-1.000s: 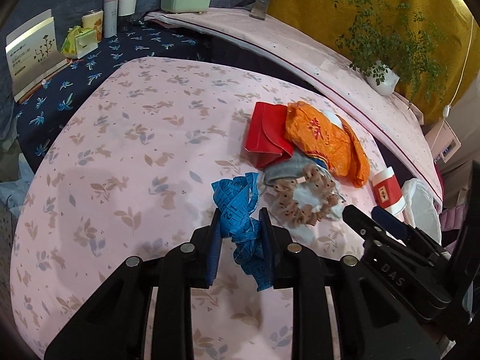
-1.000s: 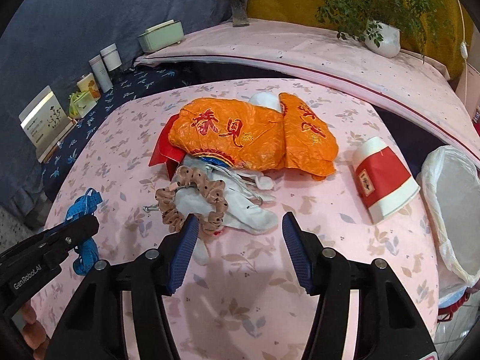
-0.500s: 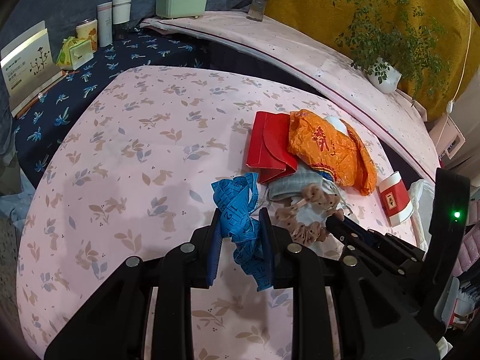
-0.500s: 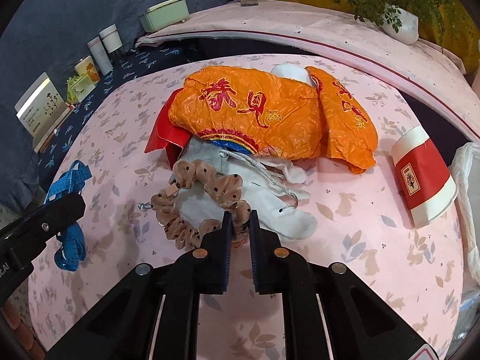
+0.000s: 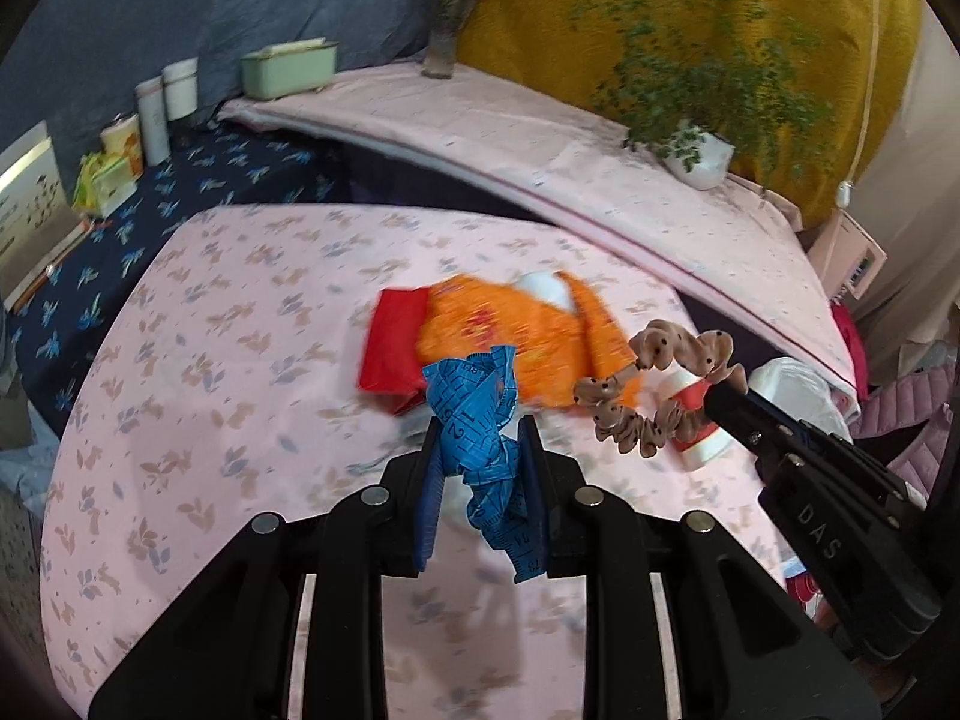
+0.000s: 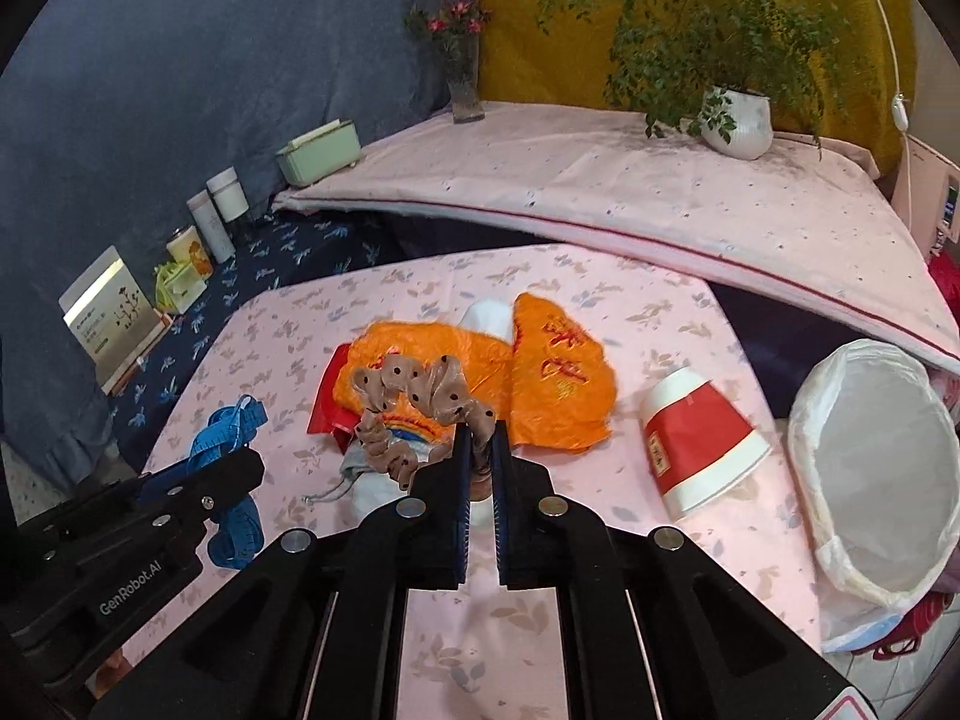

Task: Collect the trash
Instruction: 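Carry cord and bracelet over the bin and open both tools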

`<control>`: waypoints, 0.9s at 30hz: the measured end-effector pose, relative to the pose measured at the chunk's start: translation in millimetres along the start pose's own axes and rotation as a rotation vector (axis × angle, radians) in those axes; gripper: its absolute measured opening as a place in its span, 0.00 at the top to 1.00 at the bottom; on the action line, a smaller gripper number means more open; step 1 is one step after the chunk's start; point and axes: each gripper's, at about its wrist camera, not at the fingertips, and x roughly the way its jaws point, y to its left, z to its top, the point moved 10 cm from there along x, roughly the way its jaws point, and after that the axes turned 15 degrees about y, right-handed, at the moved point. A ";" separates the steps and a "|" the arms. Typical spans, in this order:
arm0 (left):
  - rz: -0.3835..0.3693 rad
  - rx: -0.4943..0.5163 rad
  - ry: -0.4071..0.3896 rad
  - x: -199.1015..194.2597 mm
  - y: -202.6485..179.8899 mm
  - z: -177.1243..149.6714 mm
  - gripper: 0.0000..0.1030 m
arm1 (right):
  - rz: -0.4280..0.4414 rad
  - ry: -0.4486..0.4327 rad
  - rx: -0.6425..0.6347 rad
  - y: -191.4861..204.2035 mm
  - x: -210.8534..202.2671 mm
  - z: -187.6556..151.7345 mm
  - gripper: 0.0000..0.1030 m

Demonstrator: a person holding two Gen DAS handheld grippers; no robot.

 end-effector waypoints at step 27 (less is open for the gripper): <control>-0.238 0.433 0.021 9.3 -313.0 6.1 0.77 | -0.247 -0.205 0.339 -279.5 -135.0 -16.9 0.94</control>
